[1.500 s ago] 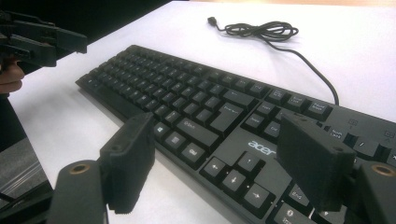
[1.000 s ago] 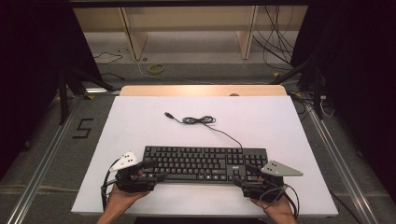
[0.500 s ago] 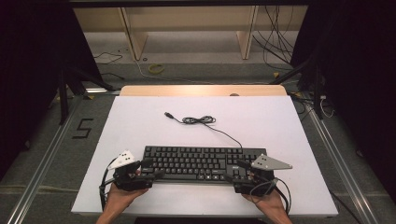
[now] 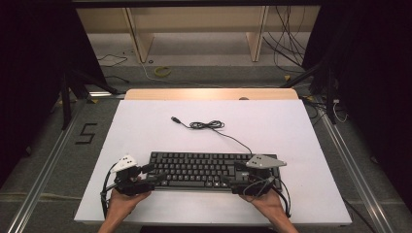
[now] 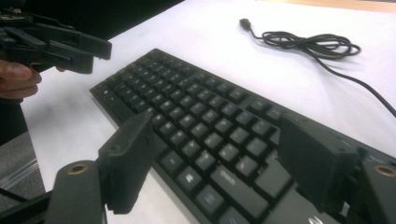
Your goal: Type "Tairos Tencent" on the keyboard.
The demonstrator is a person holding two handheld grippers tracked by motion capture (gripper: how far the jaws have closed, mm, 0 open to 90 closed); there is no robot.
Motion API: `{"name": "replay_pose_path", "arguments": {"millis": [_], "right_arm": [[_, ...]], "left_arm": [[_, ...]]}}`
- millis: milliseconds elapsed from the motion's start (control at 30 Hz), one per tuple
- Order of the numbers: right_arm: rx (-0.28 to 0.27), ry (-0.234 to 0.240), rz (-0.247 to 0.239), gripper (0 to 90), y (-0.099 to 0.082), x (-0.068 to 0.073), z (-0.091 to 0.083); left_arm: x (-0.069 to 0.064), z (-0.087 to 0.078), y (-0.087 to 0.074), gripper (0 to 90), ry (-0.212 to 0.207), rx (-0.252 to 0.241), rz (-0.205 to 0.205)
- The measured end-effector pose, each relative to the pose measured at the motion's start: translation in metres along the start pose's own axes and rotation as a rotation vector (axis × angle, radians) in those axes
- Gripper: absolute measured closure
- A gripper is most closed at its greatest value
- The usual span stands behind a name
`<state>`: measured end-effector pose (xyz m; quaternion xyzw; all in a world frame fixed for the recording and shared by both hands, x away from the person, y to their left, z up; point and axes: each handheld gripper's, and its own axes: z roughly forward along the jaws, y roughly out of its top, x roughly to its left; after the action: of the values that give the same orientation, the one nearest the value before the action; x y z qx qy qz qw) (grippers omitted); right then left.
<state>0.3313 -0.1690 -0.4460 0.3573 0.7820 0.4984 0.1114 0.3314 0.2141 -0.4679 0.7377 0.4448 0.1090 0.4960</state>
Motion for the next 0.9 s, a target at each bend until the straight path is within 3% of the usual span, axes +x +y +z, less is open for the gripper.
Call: {"name": "replay_pose_path", "arguments": {"millis": [533,900], "right_arm": [[0.047,0.058,-0.026,36.6,0.023,0.013,0.043],[0.107,0.055,-0.028,55.3,0.032,0.020,0.070]], "left_arm": [[0.005,0.000,-0.002,51.4,0.039,0.053,-0.011],[0.009,0.000,-0.003,69.4,0.052,0.085,0.001]]}}
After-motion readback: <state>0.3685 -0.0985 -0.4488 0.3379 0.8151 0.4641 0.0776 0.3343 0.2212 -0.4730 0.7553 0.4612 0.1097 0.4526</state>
